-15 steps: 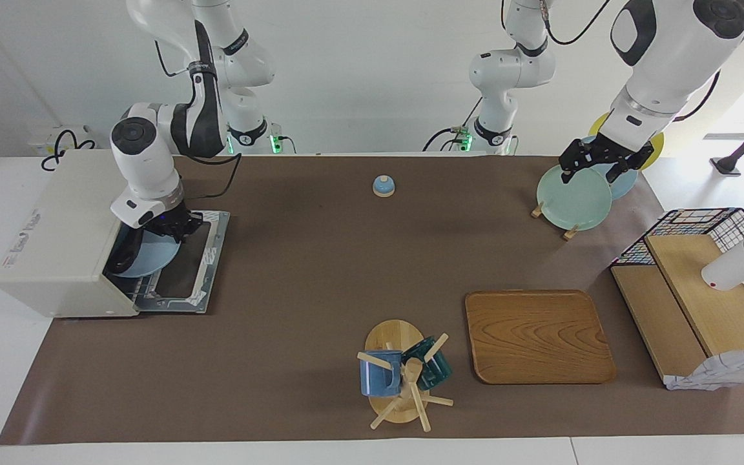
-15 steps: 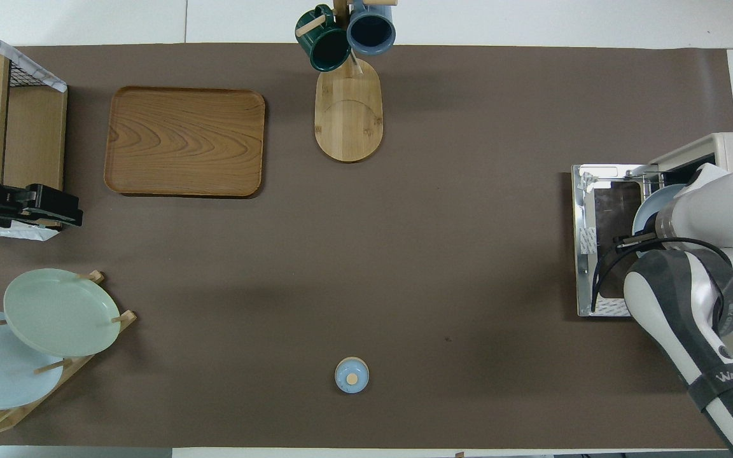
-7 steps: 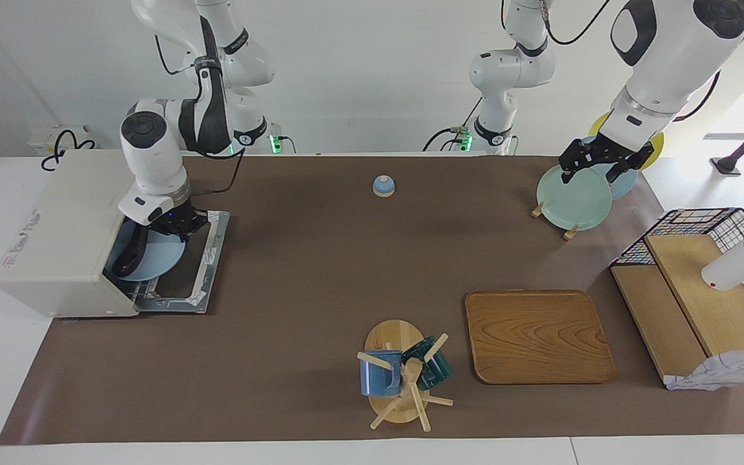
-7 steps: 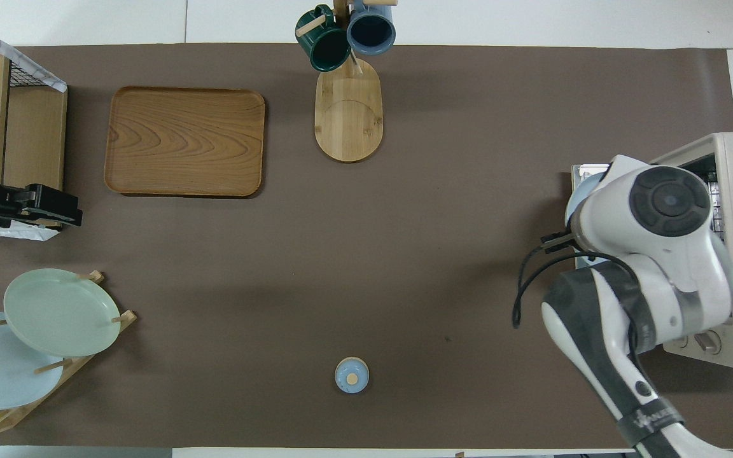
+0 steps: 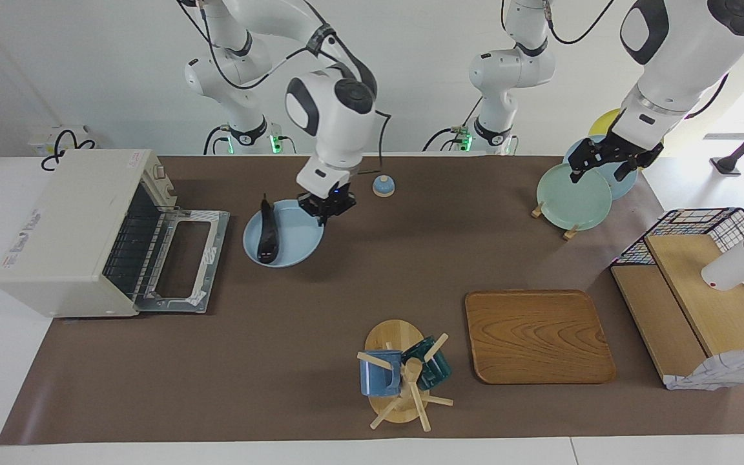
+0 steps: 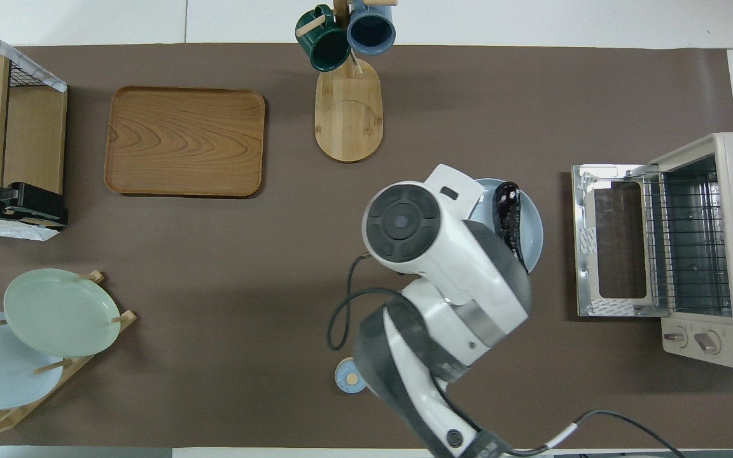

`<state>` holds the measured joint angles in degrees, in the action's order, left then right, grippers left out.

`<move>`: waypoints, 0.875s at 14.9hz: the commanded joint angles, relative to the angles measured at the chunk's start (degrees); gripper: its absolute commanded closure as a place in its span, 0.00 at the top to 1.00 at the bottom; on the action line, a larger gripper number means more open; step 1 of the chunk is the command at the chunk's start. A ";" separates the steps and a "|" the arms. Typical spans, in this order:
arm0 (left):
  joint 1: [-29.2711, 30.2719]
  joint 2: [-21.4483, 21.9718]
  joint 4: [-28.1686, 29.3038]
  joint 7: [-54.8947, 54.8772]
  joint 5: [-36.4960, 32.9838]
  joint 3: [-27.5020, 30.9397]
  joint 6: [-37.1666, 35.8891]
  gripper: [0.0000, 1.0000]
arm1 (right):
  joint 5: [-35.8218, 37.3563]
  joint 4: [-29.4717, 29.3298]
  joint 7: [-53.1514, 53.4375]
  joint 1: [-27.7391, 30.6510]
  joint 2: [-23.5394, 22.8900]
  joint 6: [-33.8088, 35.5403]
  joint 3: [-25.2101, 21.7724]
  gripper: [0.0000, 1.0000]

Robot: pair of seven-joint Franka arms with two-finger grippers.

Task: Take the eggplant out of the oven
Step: 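Carry the eggplant onto the light blue plate and open the right gripper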

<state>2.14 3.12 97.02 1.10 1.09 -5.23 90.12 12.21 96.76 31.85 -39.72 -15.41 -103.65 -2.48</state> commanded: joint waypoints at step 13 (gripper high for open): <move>0.50 1.19 0.80 -0.13 -1.27 -0.39 -0.03 1.00 | -2.03 -13.17 12.02 -7.48 -15.89 -7.55 0.81 0.39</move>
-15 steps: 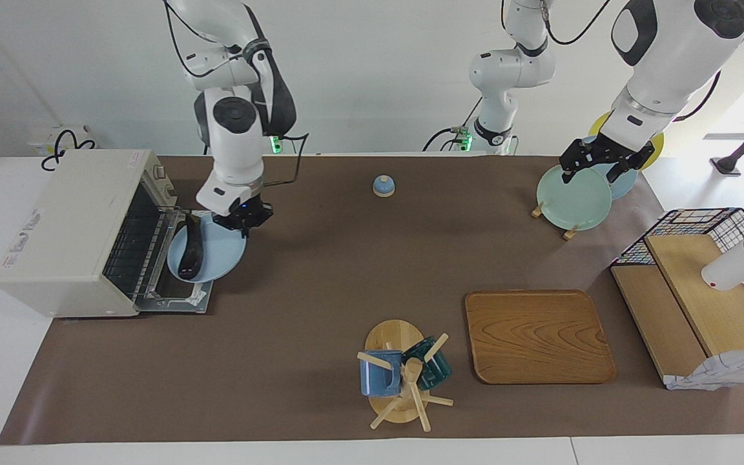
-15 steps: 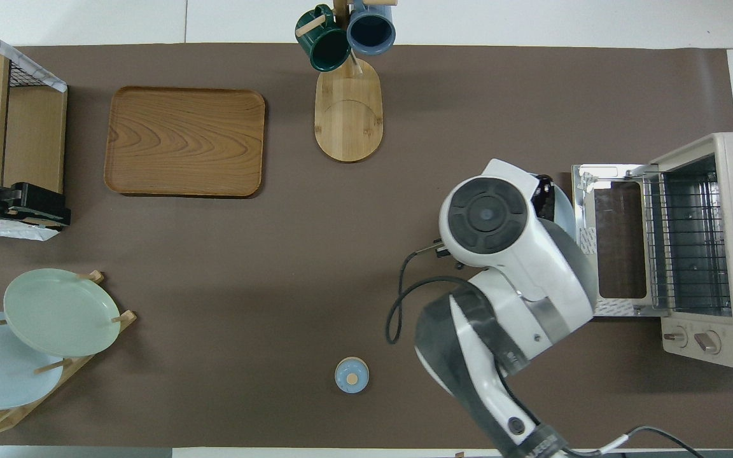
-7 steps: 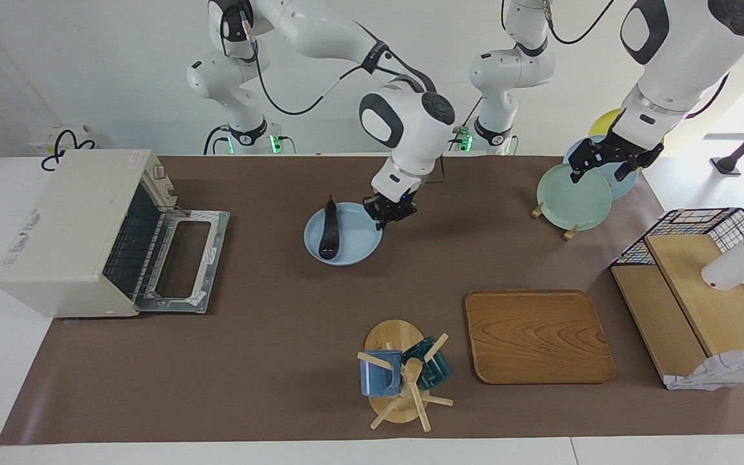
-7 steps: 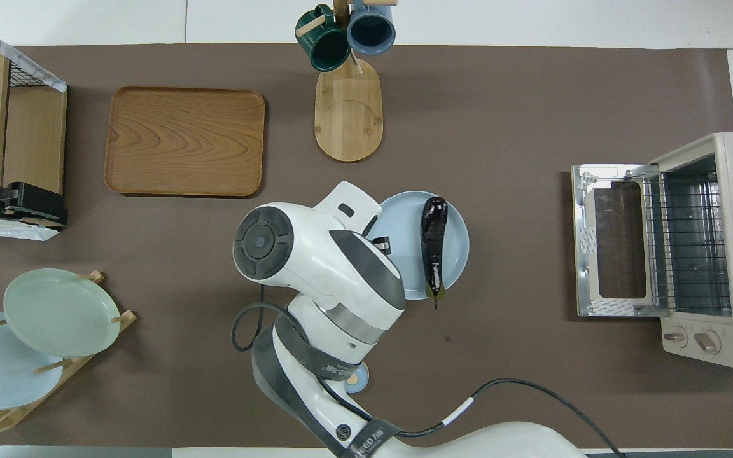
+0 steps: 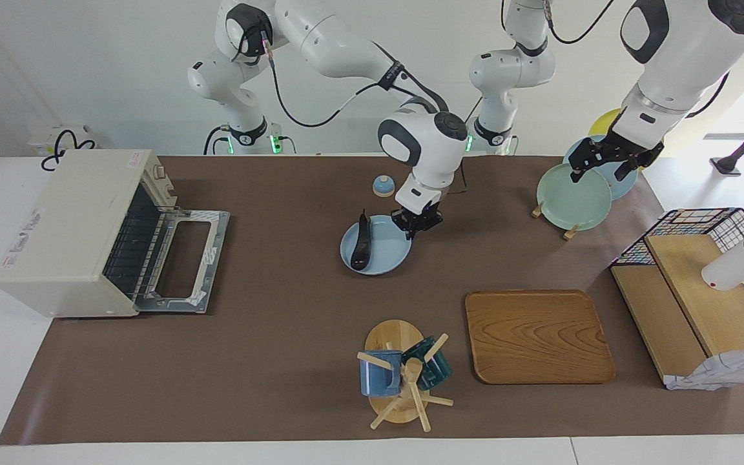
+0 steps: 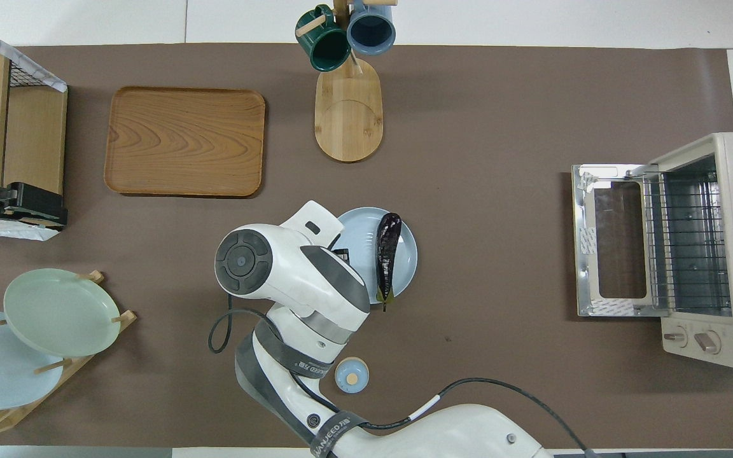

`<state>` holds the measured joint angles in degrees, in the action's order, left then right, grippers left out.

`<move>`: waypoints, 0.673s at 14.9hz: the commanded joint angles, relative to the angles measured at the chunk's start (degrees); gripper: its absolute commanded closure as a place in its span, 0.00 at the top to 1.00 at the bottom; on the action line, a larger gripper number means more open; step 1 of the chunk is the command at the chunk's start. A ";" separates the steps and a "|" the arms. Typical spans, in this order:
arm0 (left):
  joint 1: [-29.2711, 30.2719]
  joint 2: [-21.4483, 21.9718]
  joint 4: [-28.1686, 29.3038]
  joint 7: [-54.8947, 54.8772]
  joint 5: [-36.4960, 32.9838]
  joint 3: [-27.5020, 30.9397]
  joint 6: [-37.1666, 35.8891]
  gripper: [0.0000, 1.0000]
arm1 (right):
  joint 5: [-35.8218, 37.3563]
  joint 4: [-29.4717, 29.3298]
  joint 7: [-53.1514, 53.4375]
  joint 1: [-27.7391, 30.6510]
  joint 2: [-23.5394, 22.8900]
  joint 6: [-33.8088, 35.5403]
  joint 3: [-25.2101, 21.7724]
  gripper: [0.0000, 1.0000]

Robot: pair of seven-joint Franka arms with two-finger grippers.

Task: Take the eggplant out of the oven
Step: 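Carry the eggplant onto the light blue plate and open the right gripper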

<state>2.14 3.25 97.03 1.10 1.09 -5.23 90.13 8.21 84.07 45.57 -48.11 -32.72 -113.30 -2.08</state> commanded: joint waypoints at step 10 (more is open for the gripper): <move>-5.72 1.50 5.35 7.75 -0.83 -1.09 4.86 1.00 | 4.71 18.82 -34.39 27.25 17.60 7.84 -0.47 0.00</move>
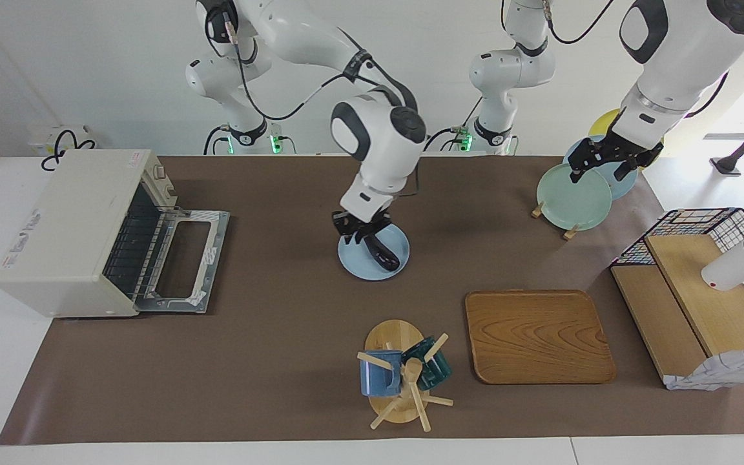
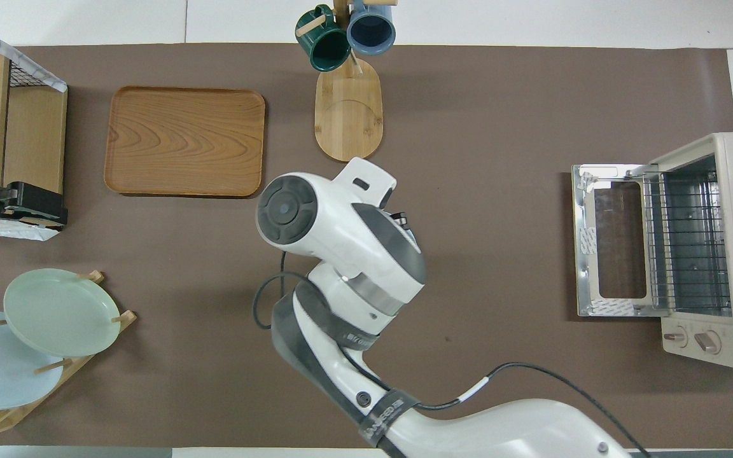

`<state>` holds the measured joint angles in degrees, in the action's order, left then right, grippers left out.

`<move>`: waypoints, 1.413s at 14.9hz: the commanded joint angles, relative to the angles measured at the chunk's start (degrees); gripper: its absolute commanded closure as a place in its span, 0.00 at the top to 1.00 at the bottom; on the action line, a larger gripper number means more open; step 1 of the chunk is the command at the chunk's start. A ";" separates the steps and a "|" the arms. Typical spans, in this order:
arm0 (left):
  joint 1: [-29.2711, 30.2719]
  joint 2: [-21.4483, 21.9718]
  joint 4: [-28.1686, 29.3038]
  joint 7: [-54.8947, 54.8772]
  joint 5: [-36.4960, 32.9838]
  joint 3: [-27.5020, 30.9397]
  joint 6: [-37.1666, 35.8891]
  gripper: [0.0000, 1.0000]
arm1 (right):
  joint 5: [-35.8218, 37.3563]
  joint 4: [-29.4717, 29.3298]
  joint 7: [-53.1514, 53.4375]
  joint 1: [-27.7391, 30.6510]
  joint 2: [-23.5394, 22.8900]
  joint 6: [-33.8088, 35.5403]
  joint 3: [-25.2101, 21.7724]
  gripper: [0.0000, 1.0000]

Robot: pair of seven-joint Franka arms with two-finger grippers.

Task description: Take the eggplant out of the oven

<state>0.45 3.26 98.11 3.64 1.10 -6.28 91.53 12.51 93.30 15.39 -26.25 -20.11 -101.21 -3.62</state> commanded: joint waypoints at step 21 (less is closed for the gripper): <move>-36.75 -24.00 10.26 46.28 3.91 0.04 44.70 1.00 | 4.54 30.63 -13.89 21.24 8.86 -29.04 1.07 0.00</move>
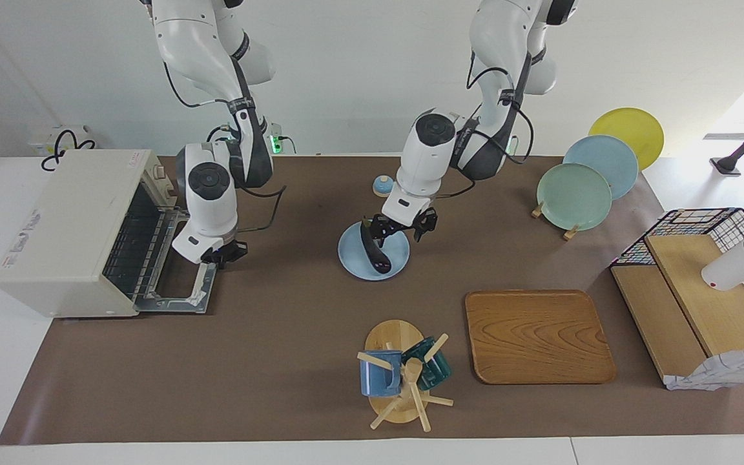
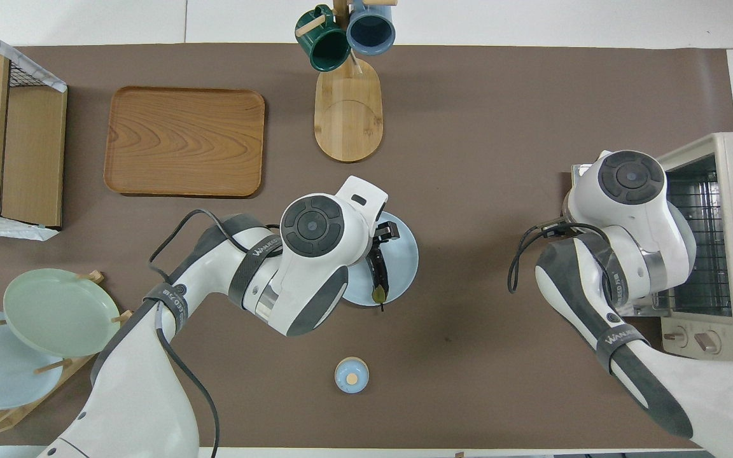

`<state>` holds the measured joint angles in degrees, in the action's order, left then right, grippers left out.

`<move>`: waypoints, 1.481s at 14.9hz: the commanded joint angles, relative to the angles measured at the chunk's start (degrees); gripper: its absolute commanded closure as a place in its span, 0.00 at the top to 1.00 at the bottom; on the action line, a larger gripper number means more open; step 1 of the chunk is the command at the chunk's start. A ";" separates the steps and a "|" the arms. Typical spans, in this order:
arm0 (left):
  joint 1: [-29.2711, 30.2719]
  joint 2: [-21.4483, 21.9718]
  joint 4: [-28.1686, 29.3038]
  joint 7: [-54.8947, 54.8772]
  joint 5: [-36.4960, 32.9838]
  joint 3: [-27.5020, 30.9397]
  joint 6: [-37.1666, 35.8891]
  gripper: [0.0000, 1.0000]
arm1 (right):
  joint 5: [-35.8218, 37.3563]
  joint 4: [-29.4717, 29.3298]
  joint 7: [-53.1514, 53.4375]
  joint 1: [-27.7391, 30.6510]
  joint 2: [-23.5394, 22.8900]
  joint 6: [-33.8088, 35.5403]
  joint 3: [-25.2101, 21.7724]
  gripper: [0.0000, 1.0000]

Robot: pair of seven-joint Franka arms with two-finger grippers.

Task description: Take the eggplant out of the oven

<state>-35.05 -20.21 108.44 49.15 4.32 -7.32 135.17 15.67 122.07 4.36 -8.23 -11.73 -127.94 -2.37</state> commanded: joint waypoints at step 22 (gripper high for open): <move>14.02 2.47 -12.54 -11.34 0.60 1.35 -16.52 0.00 | -3.33 -11.83 -24.40 10.61 16.64 28.68 -0.09 0.10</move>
<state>-25.01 -15.12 99.97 42.22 4.32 -5.75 120.78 17.00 113.04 -19.63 2.58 2.51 -104.13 -3.00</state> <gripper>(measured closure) 0.599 0.991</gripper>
